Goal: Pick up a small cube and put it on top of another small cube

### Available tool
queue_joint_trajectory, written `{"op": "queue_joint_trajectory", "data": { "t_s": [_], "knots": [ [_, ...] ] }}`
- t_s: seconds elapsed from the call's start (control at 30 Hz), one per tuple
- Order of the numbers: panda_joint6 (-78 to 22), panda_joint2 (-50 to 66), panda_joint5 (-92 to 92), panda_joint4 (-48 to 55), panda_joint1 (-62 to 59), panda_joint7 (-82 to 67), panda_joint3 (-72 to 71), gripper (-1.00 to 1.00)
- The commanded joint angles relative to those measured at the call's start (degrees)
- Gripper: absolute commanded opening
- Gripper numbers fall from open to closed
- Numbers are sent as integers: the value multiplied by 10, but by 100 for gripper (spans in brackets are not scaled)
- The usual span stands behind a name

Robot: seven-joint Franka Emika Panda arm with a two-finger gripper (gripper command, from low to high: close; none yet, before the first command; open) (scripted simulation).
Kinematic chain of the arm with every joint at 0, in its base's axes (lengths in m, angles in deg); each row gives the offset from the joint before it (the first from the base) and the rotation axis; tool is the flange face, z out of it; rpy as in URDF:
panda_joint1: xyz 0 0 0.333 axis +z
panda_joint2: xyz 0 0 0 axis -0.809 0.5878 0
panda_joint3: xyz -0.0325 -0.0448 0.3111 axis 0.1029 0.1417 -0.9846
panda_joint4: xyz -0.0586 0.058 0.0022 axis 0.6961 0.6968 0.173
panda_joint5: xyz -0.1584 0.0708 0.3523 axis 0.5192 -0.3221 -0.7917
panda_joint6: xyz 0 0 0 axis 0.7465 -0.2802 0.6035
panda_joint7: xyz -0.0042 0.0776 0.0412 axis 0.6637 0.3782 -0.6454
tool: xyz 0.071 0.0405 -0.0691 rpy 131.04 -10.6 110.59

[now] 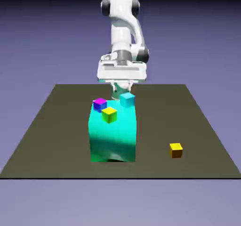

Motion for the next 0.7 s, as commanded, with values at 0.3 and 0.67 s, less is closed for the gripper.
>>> {"op": "queue_joint_trajectory", "data": {
  "t_s": [0.3, 0.67],
  "knots": [
    [-28, 196, -114, 49, -34, 170, -208, 0],
    [-35, 386, -197, 86, -163, 435, -393, 0]
  ]
}}
